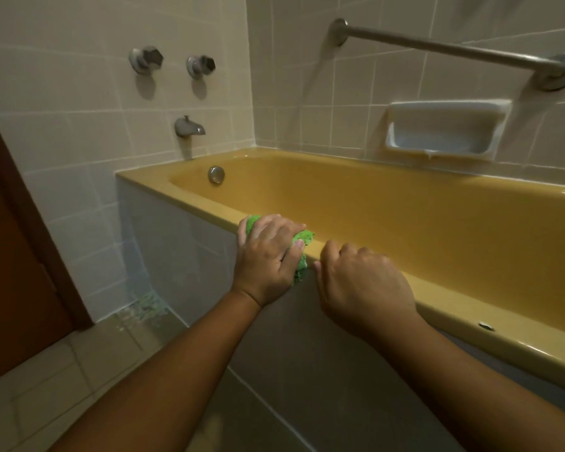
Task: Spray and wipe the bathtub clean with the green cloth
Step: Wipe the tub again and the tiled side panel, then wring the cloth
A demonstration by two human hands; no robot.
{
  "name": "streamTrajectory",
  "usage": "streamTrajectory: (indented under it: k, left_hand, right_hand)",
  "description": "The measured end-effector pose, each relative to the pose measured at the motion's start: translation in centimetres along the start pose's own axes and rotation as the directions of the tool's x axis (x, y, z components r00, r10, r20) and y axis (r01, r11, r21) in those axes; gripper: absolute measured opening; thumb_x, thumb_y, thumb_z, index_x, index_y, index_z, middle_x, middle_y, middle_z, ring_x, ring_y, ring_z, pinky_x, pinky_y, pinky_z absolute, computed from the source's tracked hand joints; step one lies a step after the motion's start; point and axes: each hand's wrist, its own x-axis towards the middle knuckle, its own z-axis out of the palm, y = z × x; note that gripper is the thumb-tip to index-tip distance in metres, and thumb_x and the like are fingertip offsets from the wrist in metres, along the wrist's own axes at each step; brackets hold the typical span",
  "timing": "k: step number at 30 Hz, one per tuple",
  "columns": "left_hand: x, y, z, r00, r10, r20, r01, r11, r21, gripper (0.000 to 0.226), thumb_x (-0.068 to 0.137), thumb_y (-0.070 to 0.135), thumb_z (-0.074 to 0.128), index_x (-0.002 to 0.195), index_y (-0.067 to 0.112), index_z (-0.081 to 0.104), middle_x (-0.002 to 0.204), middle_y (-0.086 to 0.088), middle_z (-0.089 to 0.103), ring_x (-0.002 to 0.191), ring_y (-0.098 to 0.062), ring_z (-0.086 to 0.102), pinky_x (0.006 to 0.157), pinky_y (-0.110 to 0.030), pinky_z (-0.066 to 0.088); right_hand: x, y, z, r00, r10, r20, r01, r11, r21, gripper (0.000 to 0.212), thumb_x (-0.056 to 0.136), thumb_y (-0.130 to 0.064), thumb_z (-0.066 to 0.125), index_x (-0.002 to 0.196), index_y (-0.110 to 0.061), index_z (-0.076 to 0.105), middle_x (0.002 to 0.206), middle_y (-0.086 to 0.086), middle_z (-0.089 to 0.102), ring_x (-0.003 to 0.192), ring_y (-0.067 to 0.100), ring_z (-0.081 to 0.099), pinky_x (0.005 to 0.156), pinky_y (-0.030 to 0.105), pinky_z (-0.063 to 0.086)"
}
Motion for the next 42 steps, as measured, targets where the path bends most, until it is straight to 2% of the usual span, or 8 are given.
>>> streamTrajectory:
  k: [10, 18, 30, 35, 38, 42]
  left_hand:
    - [3.4, -16.4, -0.1, 0.997, -0.007, -0.082, 0.009, 1.000, 0.026, 0.039, 0.103, 0.042, 0.038, 0.117, 0.026, 0.071, 0.117, 0.006, 0.067, 0.125, -0.023, 0.055, 0.115, -0.060, 0.027]
    - [6.0, -28.0, -0.6, 0.996, -0.017, -0.089, 0.020, 0.999, 0.037, 0.042, 0.103, 0.043, 0.037, 0.116, 0.024, 0.072, 0.116, 0.004, 0.068, 0.123, -0.025, 0.056, 0.111, -0.061, 0.031]
    - [8.2, -38.3, -1.1, 0.995, -0.032, -0.099, 0.035, 0.999, 0.026, 0.039, 0.102, 0.041, 0.040, 0.114, 0.023, 0.073, 0.115, 0.003, 0.069, 0.122, -0.025, 0.057, 0.110, -0.059, 0.032]
    - [8.6, -39.8, -1.2, 0.995, -0.034, -0.091, 0.037, 0.999, 0.024, 0.039, 0.102, 0.041, 0.040, 0.115, 0.023, 0.072, 0.116, 0.003, 0.068, 0.123, -0.025, 0.055, 0.111, -0.060, 0.031]
    - [8.6, -39.9, -1.5, 0.998, -0.049, -0.049, 0.050, 0.999, 0.014, 0.039, 0.103, 0.041, 0.039, 0.118, 0.024, 0.071, 0.120, 0.004, 0.067, 0.128, -0.024, 0.052, 0.115, -0.063, 0.027]
    - [8.6, -40.6, -2.1, 0.997, -0.069, 0.040, 0.069, 0.998, -0.001, 0.043, 0.104, 0.042, 0.034, 0.124, 0.026, 0.068, 0.129, 0.005, 0.065, 0.142, -0.023, 0.044, 0.123, -0.062, 0.013]
  right_hand:
    - [12.3, -8.9, 5.4, 0.997, -0.069, -0.016, 0.069, 0.997, -0.027, 0.044, 0.108, -0.048, 0.019, 0.114, -0.018, 0.050, 0.098, 0.009, 0.065, 0.079, 0.029, 0.062, 0.057, 0.037, 0.039]
    - [22.0, -15.5, 9.3, 0.996, -0.084, 0.033, 0.083, 0.996, 0.021, 0.043, 0.108, -0.051, 0.020, 0.116, -0.018, 0.048, 0.101, 0.012, 0.065, 0.084, 0.035, 0.063, 0.059, 0.038, 0.037]
    - [31.1, -21.1, 13.0, 0.983, -0.101, 0.156, 0.087, 0.992, 0.095, 0.047, 0.107, -0.054, 0.020, 0.127, -0.017, 0.043, 0.107, 0.015, 0.062, 0.091, 0.036, 0.060, 0.065, 0.039, 0.037]
    - [31.5, -20.9, 13.2, 0.971, -0.102, 0.215, 0.078, 0.990, 0.118, 0.052, 0.107, -0.055, 0.019, 0.141, -0.018, 0.034, 0.116, 0.018, 0.060, 0.100, 0.036, 0.059, 0.074, 0.041, 0.046]
    - [31.9, -21.1, 13.1, 0.958, -0.110, 0.263, 0.075, 0.988, 0.138, 0.056, 0.107, -0.055, 0.019, 0.150, -0.019, 0.026, 0.127, 0.019, 0.058, 0.109, 0.037, 0.058, 0.087, 0.048, 0.053]
    - [32.8, -21.8, 13.2, 0.954, -0.109, 0.278, 0.072, 0.988, 0.140, 0.058, 0.107, -0.054, 0.020, 0.153, -0.018, 0.024, 0.128, 0.019, 0.057, 0.110, 0.036, 0.059, 0.089, 0.050, 0.055]
